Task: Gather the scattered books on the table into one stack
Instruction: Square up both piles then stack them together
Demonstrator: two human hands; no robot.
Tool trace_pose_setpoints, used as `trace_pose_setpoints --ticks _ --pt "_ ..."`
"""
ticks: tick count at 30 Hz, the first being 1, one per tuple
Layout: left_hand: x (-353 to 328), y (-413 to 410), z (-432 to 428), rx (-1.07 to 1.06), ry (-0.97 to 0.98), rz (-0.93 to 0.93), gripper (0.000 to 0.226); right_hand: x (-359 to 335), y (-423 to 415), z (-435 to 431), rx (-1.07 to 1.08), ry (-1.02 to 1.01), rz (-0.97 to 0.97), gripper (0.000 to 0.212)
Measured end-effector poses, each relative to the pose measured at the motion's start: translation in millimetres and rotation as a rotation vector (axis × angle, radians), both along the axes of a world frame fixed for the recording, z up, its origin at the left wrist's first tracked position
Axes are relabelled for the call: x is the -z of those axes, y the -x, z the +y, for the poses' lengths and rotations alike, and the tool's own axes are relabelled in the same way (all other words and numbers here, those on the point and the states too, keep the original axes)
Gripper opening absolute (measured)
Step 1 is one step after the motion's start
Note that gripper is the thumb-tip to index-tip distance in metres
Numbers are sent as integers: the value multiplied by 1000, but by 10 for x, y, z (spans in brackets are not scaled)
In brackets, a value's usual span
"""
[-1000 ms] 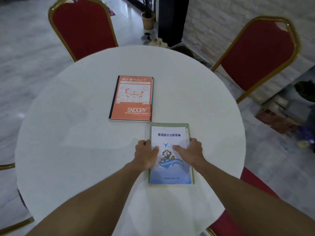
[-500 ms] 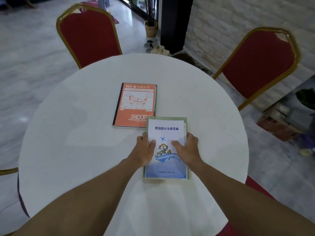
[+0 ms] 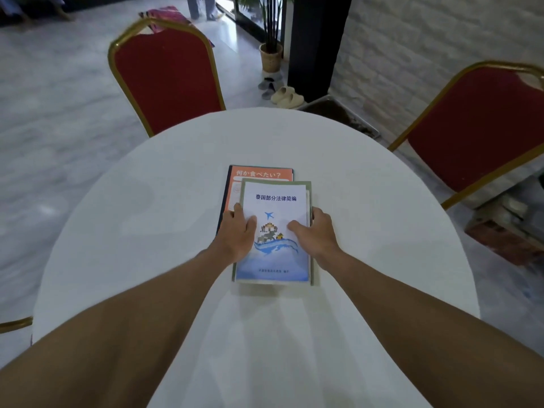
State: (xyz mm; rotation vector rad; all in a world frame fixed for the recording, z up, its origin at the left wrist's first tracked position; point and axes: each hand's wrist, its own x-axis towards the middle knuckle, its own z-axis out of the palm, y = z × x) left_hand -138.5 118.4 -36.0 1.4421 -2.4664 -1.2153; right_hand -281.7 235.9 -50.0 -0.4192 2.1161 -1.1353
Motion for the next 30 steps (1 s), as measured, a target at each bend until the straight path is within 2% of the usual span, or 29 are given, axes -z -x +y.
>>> trace_pose_setpoints --ticks 10,15,18,21,24,27,30 --pt "216 122 -739 5 68 -29 42 174 97 -789 35 -30 3 50" --pt "410 23 -850 98 233 -61 43 215 82 -805 -6 -92 231 45" --pt "462 4 -884 45 147 15 53 277 83 -740 -91 -133 338 50" --pt "504 40 -864 -65 -69 122 62 335 38 -674 -97 5 154 60" --pt "577 31 -839 -158 -236 211 54 399 -58 -604 -81 96 58 59" --pt "623 13 -793 -210 -257 280 43 437 -112 -616 -40 111 102 52" --pt "639 37 -750 -236 -244 291 42 452 -92 -606 -56 74 72 60"
